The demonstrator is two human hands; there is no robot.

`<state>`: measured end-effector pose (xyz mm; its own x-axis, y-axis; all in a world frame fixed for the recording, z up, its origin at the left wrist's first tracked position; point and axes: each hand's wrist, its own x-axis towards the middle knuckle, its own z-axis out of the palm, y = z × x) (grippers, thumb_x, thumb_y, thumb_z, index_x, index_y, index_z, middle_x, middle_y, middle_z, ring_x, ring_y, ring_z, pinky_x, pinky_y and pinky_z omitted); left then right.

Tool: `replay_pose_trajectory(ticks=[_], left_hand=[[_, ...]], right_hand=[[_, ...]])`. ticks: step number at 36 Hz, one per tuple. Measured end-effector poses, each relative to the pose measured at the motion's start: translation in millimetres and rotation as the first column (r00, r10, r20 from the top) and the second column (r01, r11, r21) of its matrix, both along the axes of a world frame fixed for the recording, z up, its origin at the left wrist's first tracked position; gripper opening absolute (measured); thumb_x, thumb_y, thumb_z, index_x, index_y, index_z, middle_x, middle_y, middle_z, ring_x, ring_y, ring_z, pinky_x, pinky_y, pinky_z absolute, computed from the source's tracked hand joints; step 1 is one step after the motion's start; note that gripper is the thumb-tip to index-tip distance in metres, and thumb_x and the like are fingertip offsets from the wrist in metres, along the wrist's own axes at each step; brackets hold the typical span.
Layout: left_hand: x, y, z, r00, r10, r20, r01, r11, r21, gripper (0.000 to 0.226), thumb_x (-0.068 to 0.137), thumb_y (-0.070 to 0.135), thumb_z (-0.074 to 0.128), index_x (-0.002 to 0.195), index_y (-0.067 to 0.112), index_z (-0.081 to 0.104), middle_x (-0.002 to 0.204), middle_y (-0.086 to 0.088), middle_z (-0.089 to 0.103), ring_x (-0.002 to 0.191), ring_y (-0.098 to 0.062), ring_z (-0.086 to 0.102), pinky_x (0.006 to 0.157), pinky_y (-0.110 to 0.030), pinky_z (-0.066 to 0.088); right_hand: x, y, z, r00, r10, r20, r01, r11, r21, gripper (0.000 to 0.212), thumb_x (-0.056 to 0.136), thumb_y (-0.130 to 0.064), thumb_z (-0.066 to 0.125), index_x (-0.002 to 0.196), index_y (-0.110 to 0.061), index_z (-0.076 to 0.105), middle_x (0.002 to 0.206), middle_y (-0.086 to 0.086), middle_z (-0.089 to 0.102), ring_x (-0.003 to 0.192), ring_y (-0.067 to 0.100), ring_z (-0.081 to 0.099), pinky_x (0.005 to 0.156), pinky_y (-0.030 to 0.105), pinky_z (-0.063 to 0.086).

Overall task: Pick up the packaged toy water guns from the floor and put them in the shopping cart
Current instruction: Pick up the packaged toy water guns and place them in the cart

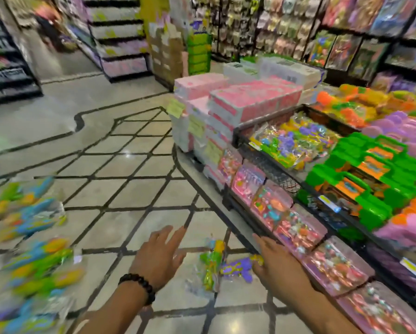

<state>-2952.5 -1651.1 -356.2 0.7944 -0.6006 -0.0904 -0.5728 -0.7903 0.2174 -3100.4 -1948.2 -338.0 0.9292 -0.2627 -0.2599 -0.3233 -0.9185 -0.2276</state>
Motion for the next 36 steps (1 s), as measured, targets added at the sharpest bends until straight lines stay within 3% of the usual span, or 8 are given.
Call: replay_pose_trajectory(ticks=[4,7,15,29,36], left_hand=[[7,23,-8,0.999,0.053,0.002,-0.053,0.998,0.014,0.059,0.097,0.057,0.043,0.152,0.036,0.035,0.153,0.000,0.045,0.130,-0.028,0.052,0.098,-0.042,0.053],[17,27,-5,0.998,0.065,-0.025,-0.064,0.997,0.049,0.062,0.099,0.058,0.032,0.157,0.037,0.023,0.160,0.002,0.034,0.138,-0.025,0.042,0.105,-0.041,0.046],[78,9,-21,0.997,0.029,-0.067,-0.022,0.995,0.094,0.061,0.102,0.057,0.034,0.158,0.039,0.015,0.164,0.004,0.022,0.144,-0.025,0.031,0.108,-0.043,0.045],[214,-74,-31,0.977,-0.198,-0.077,0.208,0.968,0.140,0.062,0.103,0.056,0.034,0.158,0.037,0.014,0.165,0.000,0.021,0.145,-0.024,0.028,0.106,-0.043,0.046],[270,-110,-72,0.926,-0.354,-0.132,0.370,0.921,0.125,0.062,0.102,0.056,0.034,0.158,0.037,0.015,0.164,-0.002,0.022,0.144,-0.027,0.030,0.105,-0.044,0.046]], right_hand=[[30,24,-4,0.998,0.054,-0.026,-0.054,0.999,-0.007,0.072,0.100,-0.050,0.047,0.161,-0.033,0.013,0.164,-0.006,0.026,0.140,0.025,0.040,0.103,0.039,0.048],[52,33,-14,0.997,0.074,-0.016,-0.073,0.997,0.018,0.071,0.100,-0.052,0.049,0.159,-0.039,0.013,0.164,-0.007,0.027,0.140,0.023,0.041,0.103,0.037,0.049],[116,34,-50,0.998,0.054,-0.012,-0.054,0.997,0.052,0.074,0.098,-0.058,0.046,0.159,-0.039,0.009,0.162,-0.004,0.030,0.142,0.024,0.038,0.105,0.039,0.049],[196,-7,-68,0.986,-0.159,-0.051,0.163,0.981,0.102,0.066,0.100,-0.054,0.049,0.157,-0.038,0.018,0.157,-0.007,0.037,0.128,0.026,0.049,0.096,0.037,0.051],[225,-12,-88,0.935,-0.330,-0.133,0.346,0.929,0.131,0.068,0.100,-0.055,0.048,0.159,-0.036,0.021,0.162,-0.003,0.034,0.137,0.026,0.044,0.108,0.041,0.045]])
